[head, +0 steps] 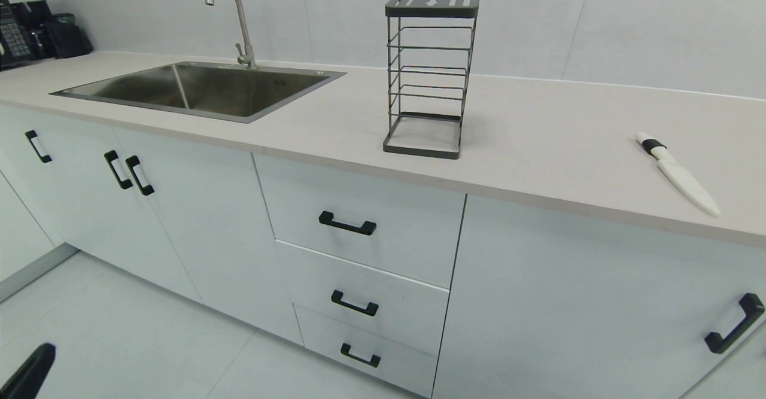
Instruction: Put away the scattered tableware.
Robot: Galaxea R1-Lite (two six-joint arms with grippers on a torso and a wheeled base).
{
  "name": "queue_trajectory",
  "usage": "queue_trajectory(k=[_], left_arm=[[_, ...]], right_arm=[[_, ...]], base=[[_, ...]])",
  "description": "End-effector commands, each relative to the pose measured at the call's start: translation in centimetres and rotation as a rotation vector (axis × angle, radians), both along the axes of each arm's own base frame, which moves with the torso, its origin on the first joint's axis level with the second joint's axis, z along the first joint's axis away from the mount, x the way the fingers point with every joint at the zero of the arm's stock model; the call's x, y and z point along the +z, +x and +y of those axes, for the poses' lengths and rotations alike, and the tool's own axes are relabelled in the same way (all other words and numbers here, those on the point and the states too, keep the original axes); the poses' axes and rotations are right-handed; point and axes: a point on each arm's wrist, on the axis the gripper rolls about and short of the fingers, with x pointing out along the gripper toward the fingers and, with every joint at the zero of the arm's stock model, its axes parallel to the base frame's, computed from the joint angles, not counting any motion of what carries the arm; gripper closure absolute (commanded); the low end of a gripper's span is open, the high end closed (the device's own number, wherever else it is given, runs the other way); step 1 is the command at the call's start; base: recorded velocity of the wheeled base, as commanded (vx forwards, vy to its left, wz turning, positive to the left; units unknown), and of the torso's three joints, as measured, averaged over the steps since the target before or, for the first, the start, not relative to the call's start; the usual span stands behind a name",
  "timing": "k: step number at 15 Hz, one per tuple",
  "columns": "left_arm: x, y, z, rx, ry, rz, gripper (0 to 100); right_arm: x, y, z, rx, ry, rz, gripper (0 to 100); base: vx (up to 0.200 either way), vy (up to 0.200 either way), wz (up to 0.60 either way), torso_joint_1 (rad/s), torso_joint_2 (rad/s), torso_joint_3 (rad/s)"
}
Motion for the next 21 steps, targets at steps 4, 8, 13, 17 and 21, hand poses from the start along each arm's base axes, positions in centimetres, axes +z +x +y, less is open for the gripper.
queue_trajectory(k=[4,8,13,17,21], left_arm=[[-5.2,-2.9,0.0,0.042,0.029,0.108,0],[-5.8,-2.9,0.2,0.132,0.017,0.179,0],[-6.4,-2.8,0.2,0.100,-0.010,0.231,0],[-6.5,-2.8,0.2,0.098,-0.028,0.237,0],[-6.5,-2.8,0.2,0.100,-0.036,0.238,0]], right_arm=[[0.0,0.0,0.0,0.000,0.000,0.002,0],[0.0,0.0,0.0,0.000,0.000,0.002,0],[0.0,0.0,0.0,0.000,-0.002,0.002,0],[0.0,0.0,0.0,0.000,0.003,0.002,0],[0.0,0.0,0.0,0.000,0.004,0.002,0]], base=[[0.000,0.000,0.00,0.000,0.00,0.000],[0.000,0.000,0.00,0.000,0.00,0.000],[0.000,0.000,0.00,0.000,0.00,0.000],[0.000,0.000,0.00,0.000,0.00,0.000],[0.000,0.000,-0.30,0.001,0.00,-0.001]])
